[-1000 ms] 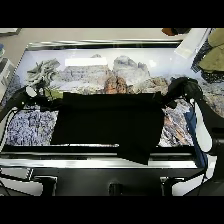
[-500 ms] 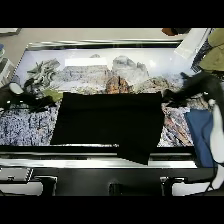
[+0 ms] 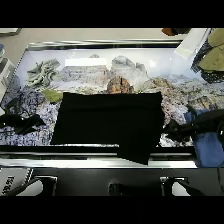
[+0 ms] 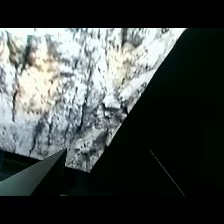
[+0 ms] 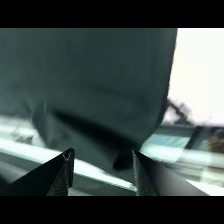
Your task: Fold the clothes and pants, and hang the long-sleeved shirts on hangers.
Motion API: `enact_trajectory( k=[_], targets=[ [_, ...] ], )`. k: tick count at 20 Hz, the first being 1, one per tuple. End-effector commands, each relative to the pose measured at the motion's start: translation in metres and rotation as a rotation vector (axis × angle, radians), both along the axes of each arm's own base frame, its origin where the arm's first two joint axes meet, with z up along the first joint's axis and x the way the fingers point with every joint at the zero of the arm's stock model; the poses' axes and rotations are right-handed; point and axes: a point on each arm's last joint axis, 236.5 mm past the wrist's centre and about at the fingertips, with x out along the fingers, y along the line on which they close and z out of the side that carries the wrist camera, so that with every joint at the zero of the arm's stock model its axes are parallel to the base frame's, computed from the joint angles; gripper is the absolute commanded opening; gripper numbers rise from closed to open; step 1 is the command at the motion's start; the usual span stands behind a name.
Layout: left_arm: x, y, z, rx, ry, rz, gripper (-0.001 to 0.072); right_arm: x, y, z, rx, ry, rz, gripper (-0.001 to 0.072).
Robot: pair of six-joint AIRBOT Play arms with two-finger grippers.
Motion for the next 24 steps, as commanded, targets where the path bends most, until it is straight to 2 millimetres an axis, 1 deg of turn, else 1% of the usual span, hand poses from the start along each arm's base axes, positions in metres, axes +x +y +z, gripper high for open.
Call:
enact_trajectory(
  k=[1, 3, 7, 10, 13, 14, 16, 17, 18, 20, 22, 23, 24],
  targets=[
    [-0.023, -0.013, -0.007, -0.039, 0.008, 0.033, 0.0575, -0.043, 0.025, -0.015, 0.057, 0.047, -0.015, 0.042],
    [-0.024, -0.018, -0.008, -0.059, 0.007, 0.04, 0.0575, -0.055, 0.035, -0.026, 0.094, 0.091, -0.054, 0.042],
    [-0.023, -0.022, -0.007, -0.078, 0.001, 0.047, 0.0575, -0.062, 0.051, -0.041, 0.155, 0.126, -0.138, 0.0418],
    [-0.023, -0.022, -0.007, -0.079, 0.002, 0.047, 0.0574, -0.059, 0.05, -0.045, 0.146, 0.115, -0.16, 0.0416],
    [-0.023, -0.022, -0.007, -0.081, 0.006, 0.06, 0.0574, -0.047, 0.053, -0.043, 0.163, 0.088, -0.195, 0.0408],
    [-0.023, -0.022, -0.007, -0.082, 0.007, 0.067, 0.0575, -0.047, 0.056, -0.045, 0.156, 0.09, -0.185, 0.0408],
    [-0.023, -0.022, -0.007, -0.083, 0.01, 0.077, 0.0575, -0.05, 0.071, -0.052, 0.14, 0.115, -0.142, 0.0406],
    [-0.024, -0.022, -0.007, -0.085, 0.014, 0.076, 0.0575, -0.052, 0.078, -0.058, 0.125, 0.125, -0.119, 0.0352],
    [-0.026, -0.022, -0.008, -0.088, 0.022, 0.078, 0.0575, -0.054, 0.083, -0.062, 0.114, 0.128, -0.096, 0.0258],
    [-0.033, -0.011, -0.008, -0.076, 0.035, 0.095, 0.0574, -0.053, 0.082, -0.065, 0.089, 0.113, -0.087, 0.0031],
    [-0.045, 0.006, -0.012, -0.071, 0.022, 0.125, 0.0572, -0.051, 0.079, -0.068, 0.074, 0.106, -0.087, 0.0027],
    [-0.053, 0.009, -0.016, -0.093, 0.015, 0.124, 0.0572, -0.05, 0.078, -0.069, 0.069, 0.101, -0.09, 0.0027],
    [-0.059, 0.007, -0.02, -0.136, 0.005, 0.133, 0.0572, -0.049, 0.078, -0.069, 0.067, 0.097, -0.093, 0.0027]
  ],
)
